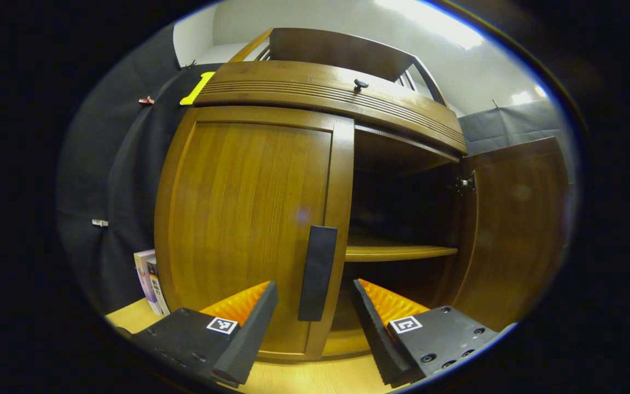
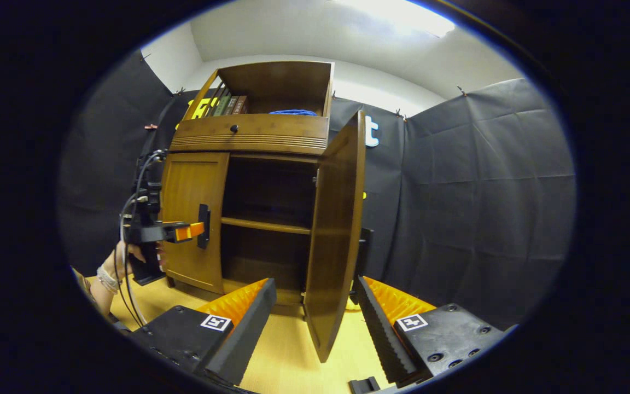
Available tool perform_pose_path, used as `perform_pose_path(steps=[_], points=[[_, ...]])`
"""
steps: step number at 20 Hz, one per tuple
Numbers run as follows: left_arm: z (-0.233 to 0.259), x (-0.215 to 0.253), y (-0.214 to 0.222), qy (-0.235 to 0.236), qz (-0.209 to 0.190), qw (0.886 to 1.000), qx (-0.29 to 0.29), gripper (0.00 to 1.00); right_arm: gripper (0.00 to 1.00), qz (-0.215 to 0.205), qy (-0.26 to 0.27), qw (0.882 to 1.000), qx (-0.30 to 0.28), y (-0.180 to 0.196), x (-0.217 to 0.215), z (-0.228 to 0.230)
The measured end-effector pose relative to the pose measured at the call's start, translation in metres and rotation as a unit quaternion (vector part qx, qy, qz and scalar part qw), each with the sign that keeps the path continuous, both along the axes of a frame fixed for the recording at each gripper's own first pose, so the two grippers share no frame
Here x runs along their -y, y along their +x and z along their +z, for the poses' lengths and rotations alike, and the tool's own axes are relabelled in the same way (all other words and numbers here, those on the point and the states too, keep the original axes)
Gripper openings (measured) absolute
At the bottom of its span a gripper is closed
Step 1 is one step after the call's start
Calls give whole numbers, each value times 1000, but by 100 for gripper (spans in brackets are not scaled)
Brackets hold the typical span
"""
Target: Open the right door of the double-door shoe cabinet with the right hand, and open the left door with the left hand.
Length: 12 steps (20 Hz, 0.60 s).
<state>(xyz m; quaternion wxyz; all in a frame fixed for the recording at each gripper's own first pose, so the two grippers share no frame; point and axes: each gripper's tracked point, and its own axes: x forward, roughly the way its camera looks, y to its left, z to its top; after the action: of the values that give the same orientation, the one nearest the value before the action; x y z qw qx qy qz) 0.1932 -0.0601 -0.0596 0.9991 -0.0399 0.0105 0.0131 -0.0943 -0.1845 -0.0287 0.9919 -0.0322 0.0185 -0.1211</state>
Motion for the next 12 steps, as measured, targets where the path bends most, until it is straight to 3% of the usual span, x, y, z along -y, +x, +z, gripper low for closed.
perform_pose_path(steps=[5,8,12], points=[[-22,2,28,29,3,999,-25,89,92,43,2,999,-10,18,-17,-20],[-27,-3,35,36,13,999,-32,84,94,65,9,998,-20,27,-25,-30],[-30,5,42,47,-8,998,-38,49,94,74,25,997,-17,32,-24,-37]])
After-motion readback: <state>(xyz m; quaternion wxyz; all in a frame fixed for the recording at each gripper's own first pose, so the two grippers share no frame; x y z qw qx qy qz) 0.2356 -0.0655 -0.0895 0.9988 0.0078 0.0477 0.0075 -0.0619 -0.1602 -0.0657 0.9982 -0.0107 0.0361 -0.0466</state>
